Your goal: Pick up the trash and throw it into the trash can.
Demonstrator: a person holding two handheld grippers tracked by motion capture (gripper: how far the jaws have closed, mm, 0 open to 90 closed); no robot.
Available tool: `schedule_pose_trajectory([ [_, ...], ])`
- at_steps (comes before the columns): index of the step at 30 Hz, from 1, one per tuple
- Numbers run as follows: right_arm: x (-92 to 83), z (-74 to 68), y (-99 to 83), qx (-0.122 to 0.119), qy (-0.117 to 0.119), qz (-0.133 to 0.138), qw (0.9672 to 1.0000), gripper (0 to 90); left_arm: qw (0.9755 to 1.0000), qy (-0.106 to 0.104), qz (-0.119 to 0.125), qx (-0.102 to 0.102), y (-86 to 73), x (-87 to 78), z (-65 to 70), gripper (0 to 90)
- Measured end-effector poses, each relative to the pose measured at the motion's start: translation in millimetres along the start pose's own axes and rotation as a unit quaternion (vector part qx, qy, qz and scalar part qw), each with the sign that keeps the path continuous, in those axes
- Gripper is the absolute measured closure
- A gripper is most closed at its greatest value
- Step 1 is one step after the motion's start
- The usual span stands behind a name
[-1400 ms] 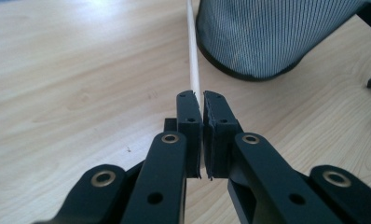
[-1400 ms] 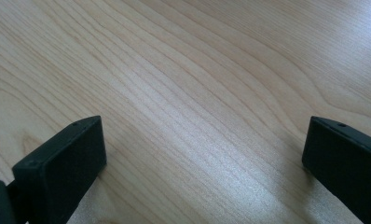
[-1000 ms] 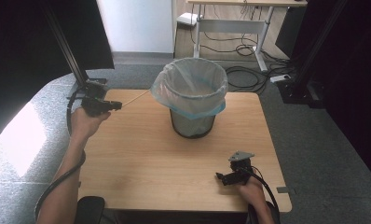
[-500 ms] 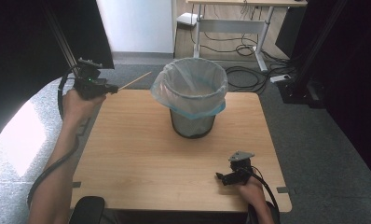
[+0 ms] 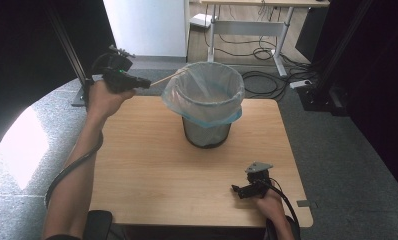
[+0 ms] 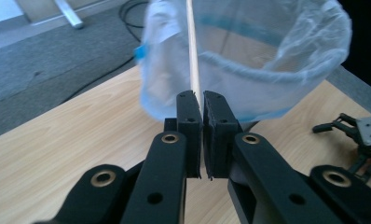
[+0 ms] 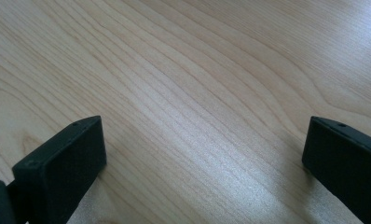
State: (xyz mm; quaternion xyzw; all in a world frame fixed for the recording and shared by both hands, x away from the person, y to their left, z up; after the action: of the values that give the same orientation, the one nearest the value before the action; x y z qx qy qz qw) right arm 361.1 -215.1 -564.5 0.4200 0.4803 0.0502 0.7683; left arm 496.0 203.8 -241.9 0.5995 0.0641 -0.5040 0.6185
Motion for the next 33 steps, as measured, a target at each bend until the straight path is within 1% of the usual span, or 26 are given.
schedule_pose_trajectory([
  [4, 0.0, 0.0, 0.0, 0.0, 0.0, 0.0, 1.0, 0.0, 0.9997, -0.004, -0.018, 0.017, 11.0, 23.8, 18.2, 86.2],
  [5, 0.0, 0.0, 0.0, -0.001, 0.001, 0.0, 1.0, 0.0, 0.9994, -0.002, -0.026, 0.023, 14.9, 36.5, 25.5, 86.1],
  [6, 0.0, 0.0, 0.0, -0.001, 0.001, 0.0, 1.0, 0.0, 0.9994, -0.002, -0.026, 0.023, 14.9, 36.5, 25.5, 86.0],
  [7, 0.0, 0.0, 0.0, -0.002, 0.001, 0.0, 1.0, 0.0, 0.9993, 0.0, -0.027, 0.025, 16.2, 42.3, 28.6, 86.0],
  [8, 0.0, -0.1, 0.0, -0.003, 0.002, 0.0, 1.0, 0.0, 0.9993, 0.005, -0.024, 0.029, 17.1, 47.0, 31.4, 82.8],
  [9, 0.0, -0.1, 0.0, -0.003, 0.002, 0.0, 1.0, 0.0, 0.9993, 0.012, -0.015, 0.032, 17.7, 50.4, 33.7, 82.8],
  [10, 0.0, -0.2, 0.0, -0.004, 0.002, 0.001, 1.0, 0.0, 0.9992, 0.016, -0.01, 0.035, 18.2, 53.7, 35.3, 68.7],
  [11, 0.0, -0.4, 0.1, -0.003, 0.003, 0.001, 1.0, 0.0, 0.9984, 0.03, -0.007, 0.048, 16.0, 57.0, 37.6, 47.6],
  [12, 0.0, -0.5, 0.1, -0.003, 0.003, 0.001, 1.0, 0.0, 0.9979, 0.036, -0.003, 0.054, 14.1, 57.0, 38.1, 39.5],
  [13, 0.0, -0.5, 0.1, -0.003, 0.003, 0.001, 1.0, 0.0, 0.9979, 0.036, -0.003, 0.054, 14.1, 57.0, 38.1, 31.1],
  [14, 0.0, -0.5, 0.1, -0.004, 0.003, 0.001, 1.0, 0.0, 0.9978, 0.035, -0.003, 0.057, 8.9, 54.6, 36.6, 25.3],
  [16, 0.0, -0.6, 0.1, -0.004, 0.003, 0.001, 1.0, 0.0, 0.9979, 0.034, -0.001, 0.056, 5.8, 52.3, 34.7, 17.4],
  [17, 0.0, -0.6, 0.1, -0.004, 0.003, 0.001, 1.0, 0.0, 0.9981, 0.031, 0.002, 0.053, 2.1, 49.7, 32.4, 17.4],
  [18, 0.0, -0.6, 0.1, -0.004, 0.003, 0.001, 1.0, 0.0, 0.9984, 0.027, 0.003, 0.05, -1.8, 47.2, 29.3, 13.0],
  [20, 0.0, -0.6, 0.1, -0.004, 0.003, 0.001, 1.0, 0.0, 0.9985, 0.024, 0.002, 0.049, -11.5, 43.3, 22.6, 11.8],
  [21, 0.0, -0.6, 0.1, -0.005, 0.003, 0.001, 1.0, 0.0, 0.9985, 0.023, 0.002, 0.049, -16.9, 42.1, 19.6, 8.4],
  [22, 0.0, -0.7, 0.1, -0.004, 0.003, 0.001, 1.0, 0.0, 0.9986, 0.019, 0.0, 0.049, -29.4, 40.6, 13.5, 4.6],
  [23, 0.0, -0.7, 0.1, -0.004, 0.003, 0.001, 1.0, 0.0, 0.9987, 0.015, -0.001, 0.048, -36.0, 40.5, 10.2, 3.9],
  [24, 0.0, -0.7, 0.1, -0.004, 0.003, 0.001, 1.0, 0.0, 0.9987, 0.015, -0.001, 0.048, -36.0, 40.5, 10.2, 2.6],
  [25, 0.0, -0.7, 0.2, -0.004, 0.003, 0.001, 1.0, 0.0, 0.9989, 0.012, -0.001, 0.046, -42.7, 40.8, 6.8, 0.7],
  [27, 0.2, -0.8, 0.1, -0.004, 0.002, 0.002, 1.0, 0.0, 0.999, 0.009, 0.004, 0.043, -62.6, 43.2, -3.8, 0.0],
  [28, 0.2, -0.8, 0.1, -0.004, 0.002, 0.002, 1.0, 0.0, 0.9991, 0.009, 0.007, 0.042, -69.2, 44.4, -7.3, 0.0],
  [29, 0.2, -0.8, 0.1, -0.004, 0.002, 0.002, 1.0, 0.0, 0.9991, 0.009, 0.007, 0.042, -69.2, 44.4, -7.3, 0.0],
  [30, 0.2, -1.0, 0.2, -0.003, 0.002, 0.002, 1.0, 0.0, 0.9992, 0.009, 0.009, 0.039, -81.8, 46.9, -13.8, 0.0],
  [31, 0.2, -1.0, 0.2, -0.003, 0.002, 0.002, 1.0, 0.0, 0.9992, 0.009, 0.009, 0.039, -81.8, 46.9, -13.8, 0.0],
  [33, 0.1, -1.0, 0.2, -0.003, 0.002, 0.002, 1.0, 0.0, 0.9994, 0.009, 0.01, 0.033, -94.0, 49.8, -20.2, 0.0],
])
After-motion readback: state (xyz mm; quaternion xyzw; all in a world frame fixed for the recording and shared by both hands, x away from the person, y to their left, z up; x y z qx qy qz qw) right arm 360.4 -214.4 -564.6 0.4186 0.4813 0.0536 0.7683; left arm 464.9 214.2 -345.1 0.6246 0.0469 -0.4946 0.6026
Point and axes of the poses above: each handheld gripper's, and its own axes: x roughly forward along the jaws, y roughly out of its top, z roughly to its right, the point moved 1 cm from there along x, roughly forward along the jaws, and after that the axes turned 15 degrees about -x, right-handed, at the moved point
